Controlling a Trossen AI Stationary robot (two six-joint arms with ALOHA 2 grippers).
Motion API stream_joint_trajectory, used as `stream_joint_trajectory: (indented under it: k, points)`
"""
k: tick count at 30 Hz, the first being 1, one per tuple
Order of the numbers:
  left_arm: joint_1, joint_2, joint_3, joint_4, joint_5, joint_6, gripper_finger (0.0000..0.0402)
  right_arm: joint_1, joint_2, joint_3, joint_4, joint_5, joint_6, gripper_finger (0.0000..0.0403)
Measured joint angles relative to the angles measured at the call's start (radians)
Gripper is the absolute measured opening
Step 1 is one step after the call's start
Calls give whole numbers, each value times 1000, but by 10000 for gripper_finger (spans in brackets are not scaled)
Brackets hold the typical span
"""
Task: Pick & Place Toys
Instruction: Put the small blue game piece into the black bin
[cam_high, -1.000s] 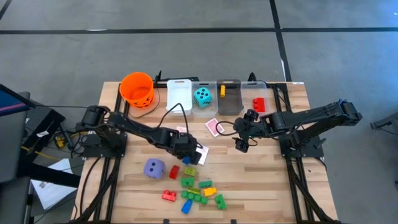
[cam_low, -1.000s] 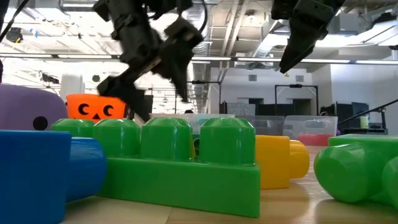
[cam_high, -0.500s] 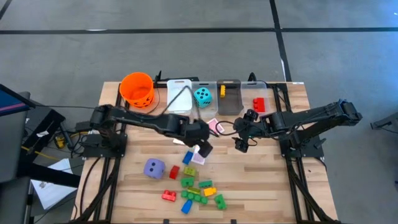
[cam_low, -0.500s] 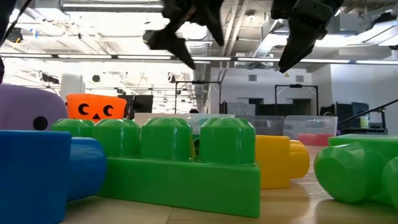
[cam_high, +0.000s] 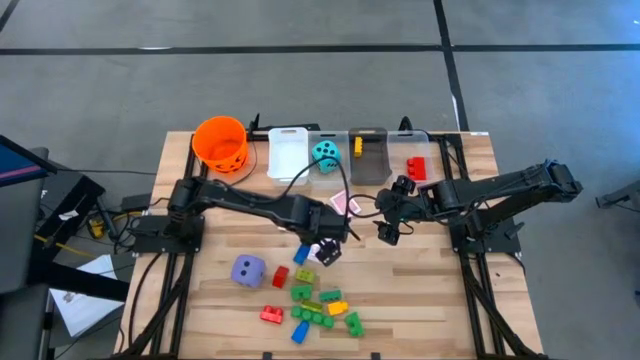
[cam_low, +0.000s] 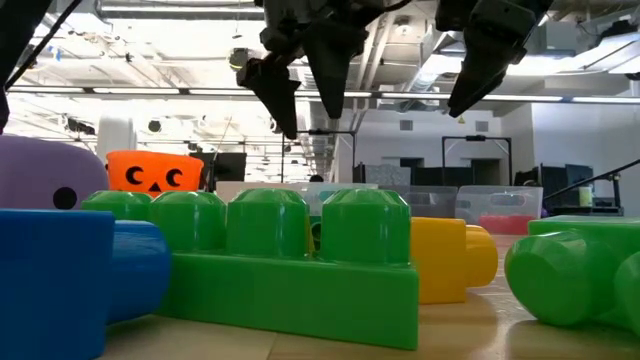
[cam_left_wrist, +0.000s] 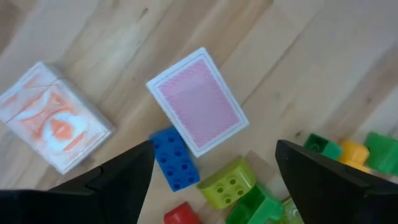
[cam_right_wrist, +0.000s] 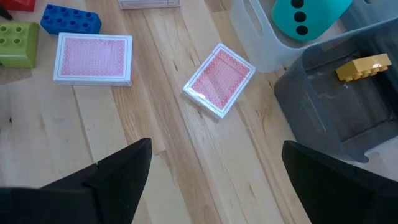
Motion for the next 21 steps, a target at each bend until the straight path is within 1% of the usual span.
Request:
stream_joint_trajectory:
  k: [3,8,11,16,18,21]
  points:
    - [-10,-1,0,-16,-35,-34,328,0,0,0,0,0,0,354]
    - [-39,8,-15,-16,-38,-106,328,0,0,0,-1,8,0,354]
    - [-60,8,-73,-5,-37,-172,329,0,0,0,-19,11,0,354]
    - [-89,8,-191,39,6,-278,327,0,0,0,-56,11,0,354]
    - [-93,8,-222,62,32,-319,326,0,0,0,-59,11,0,354]
    - [-98,8,-256,109,39,-358,326,-1,0,0,-58,11,0,354]
